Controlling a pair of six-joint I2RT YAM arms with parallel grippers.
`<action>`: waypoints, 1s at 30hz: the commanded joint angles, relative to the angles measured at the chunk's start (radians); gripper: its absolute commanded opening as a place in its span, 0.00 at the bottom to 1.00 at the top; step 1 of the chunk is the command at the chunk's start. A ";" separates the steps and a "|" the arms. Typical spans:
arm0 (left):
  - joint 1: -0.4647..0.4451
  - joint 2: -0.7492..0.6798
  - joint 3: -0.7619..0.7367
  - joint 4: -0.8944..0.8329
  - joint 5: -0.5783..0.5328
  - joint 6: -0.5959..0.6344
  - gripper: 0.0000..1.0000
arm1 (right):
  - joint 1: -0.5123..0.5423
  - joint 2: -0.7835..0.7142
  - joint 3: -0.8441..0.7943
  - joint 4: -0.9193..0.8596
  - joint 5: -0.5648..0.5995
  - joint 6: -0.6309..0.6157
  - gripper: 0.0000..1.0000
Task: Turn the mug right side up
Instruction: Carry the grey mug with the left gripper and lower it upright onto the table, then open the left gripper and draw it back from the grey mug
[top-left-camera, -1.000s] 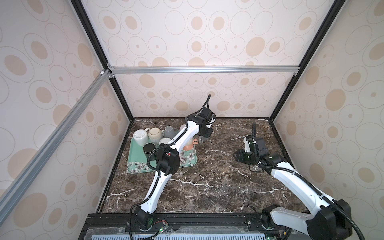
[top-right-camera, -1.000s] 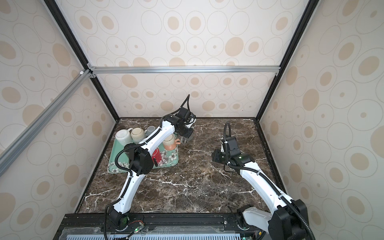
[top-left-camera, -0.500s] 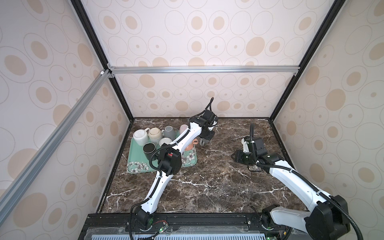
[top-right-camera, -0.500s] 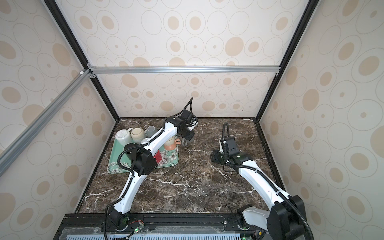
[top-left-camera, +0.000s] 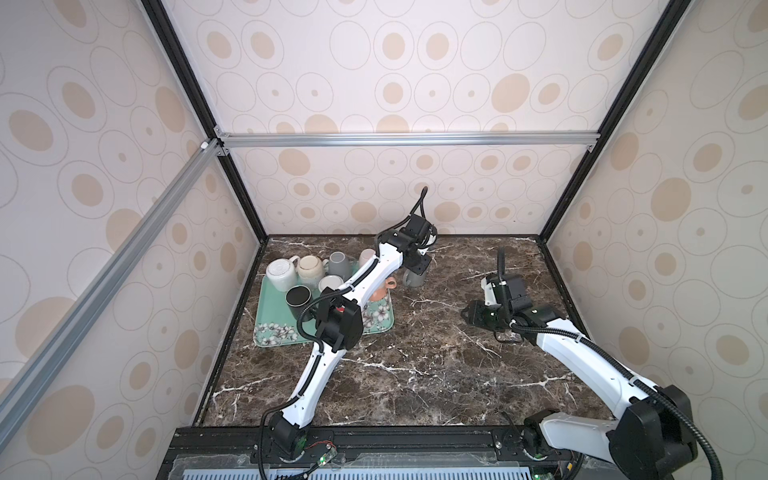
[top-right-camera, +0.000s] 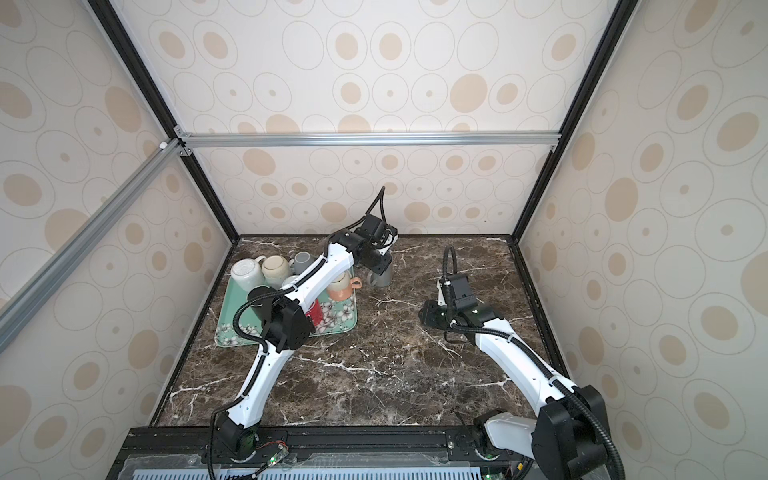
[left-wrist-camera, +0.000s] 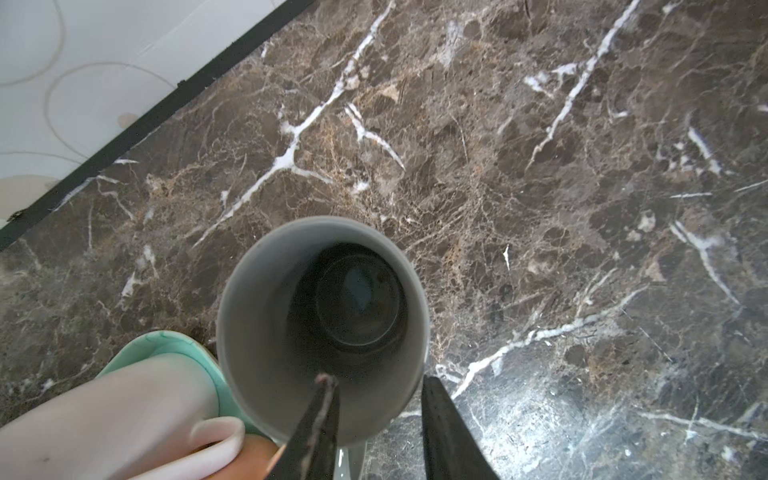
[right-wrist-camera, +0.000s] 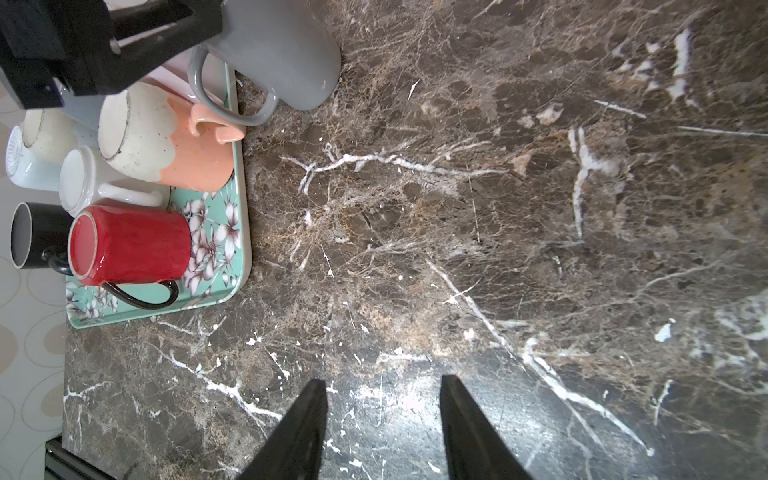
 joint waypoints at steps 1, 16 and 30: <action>-0.006 0.004 0.040 0.002 -0.008 0.013 0.35 | -0.004 0.005 0.027 -0.011 0.004 0.004 0.48; -0.006 -0.132 0.043 0.027 0.036 -0.002 0.40 | 0.001 -0.012 0.041 -0.019 -0.011 0.034 0.47; -0.004 -0.365 -0.048 -0.041 -0.088 0.053 0.45 | 0.237 0.097 0.193 -0.070 0.175 0.040 0.46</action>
